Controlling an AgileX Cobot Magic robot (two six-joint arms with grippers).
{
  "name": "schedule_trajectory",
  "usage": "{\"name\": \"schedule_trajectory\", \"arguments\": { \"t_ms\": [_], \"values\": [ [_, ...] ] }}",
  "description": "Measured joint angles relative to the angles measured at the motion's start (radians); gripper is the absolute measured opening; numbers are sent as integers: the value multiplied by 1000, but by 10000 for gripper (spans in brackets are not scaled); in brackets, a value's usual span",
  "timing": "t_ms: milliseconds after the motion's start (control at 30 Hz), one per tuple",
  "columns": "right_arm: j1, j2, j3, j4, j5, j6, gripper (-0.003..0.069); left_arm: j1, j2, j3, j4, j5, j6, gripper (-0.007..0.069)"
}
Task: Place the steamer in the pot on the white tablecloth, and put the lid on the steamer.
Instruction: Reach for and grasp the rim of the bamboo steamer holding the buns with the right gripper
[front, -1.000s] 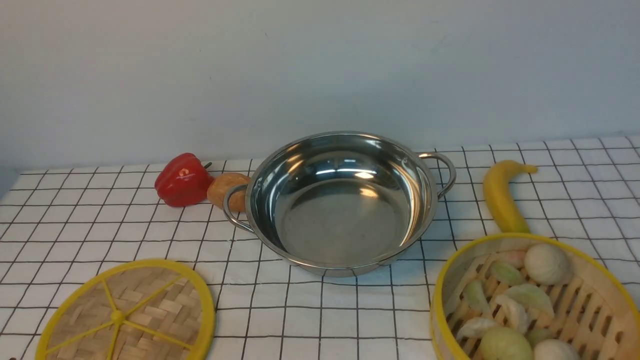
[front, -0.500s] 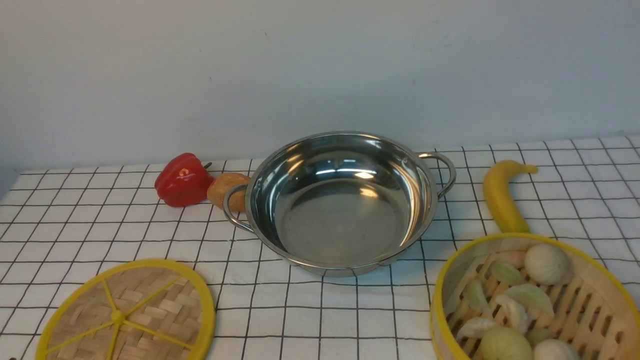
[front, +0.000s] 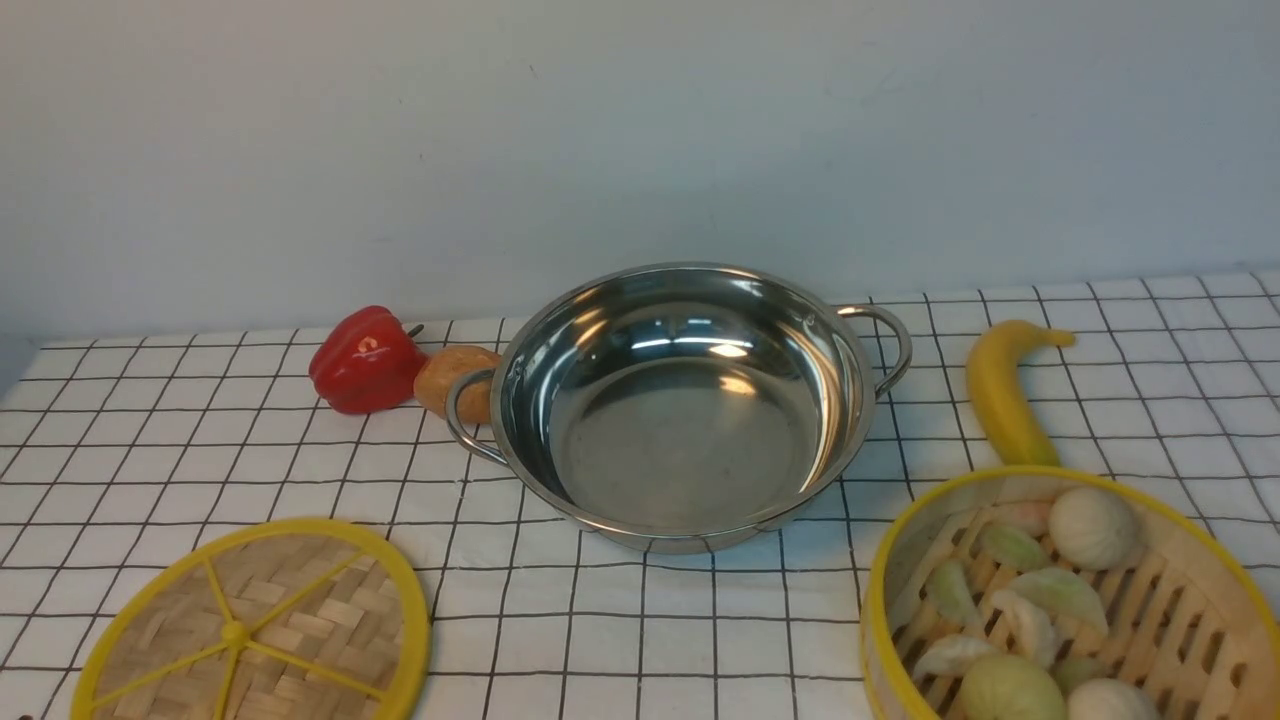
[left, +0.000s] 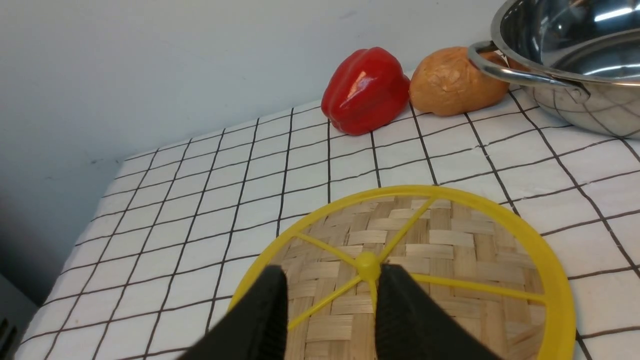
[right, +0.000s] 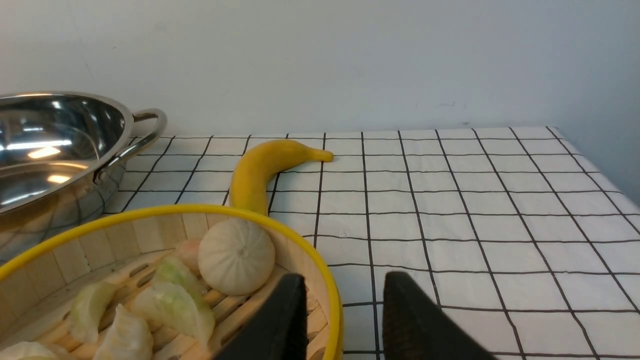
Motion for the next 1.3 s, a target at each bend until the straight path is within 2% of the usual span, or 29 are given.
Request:
{"name": "schedule_trajectory", "arguments": {
  "t_ms": [167, 200, 233, 267, 300, 400, 467, 500, 567, 700, 1000, 1100, 1267, 1300],
  "values": [
    [0, 0, 0, 96, 1, 16, 243, 0, 0, 0, -122, -34, -45, 243],
    [0, 0, 0, 123, 1, 21, 243, 0, 0, 0, -179, -48, -66, 243],
    [0, 0, 0, 199, 1, 33, 243, 0, 0, 0, -269, -63, -102, 243],
    [0, 0, 0, 224, 1, 35, 243, 0, 0, 0, -297, -66, -113, 243],
    [0, 0, 0, 344, 1, 49, 243, 0, 0, 0, -411, -79, -159, 243],
    [0, 0, 0, 553, 0, 60, 243, 0, 0, 0, -641, -83, -220, 243],
    [0, 0, 0, 617, -1, 61, 243, 0, 0, 0, -706, -83, -234, 243],
    [0, 0, 0, 713, -1, 62, 243, 0, 0, 0, -788, -83, -244, 243],
    [0, 0, 0, 793, -3, 63, 243, 0, 0, 0, -865, -86, -248, 243],
    [0, 0, 0, 844, -4, 64, 243, 0, 0, 0, -909, -93, -248, 243],
    [0, 0, 0, 882, 15, 64, 243, 0, 0, 0, -922, -99, -236, 243],
    [0, 0, -3, 932, -10, 60, 243, 0, 0, 0, -981, -118, -236, 243],
    [0, -1, -84, 1005, -68, -18, 243, 0, 0, -30, -1045, -188, -207, 243],
    [0, -2, -137, 1017, -83, -69, 243, 0, -1, -72, -1052, -231, -172, 243]
  ]
}}
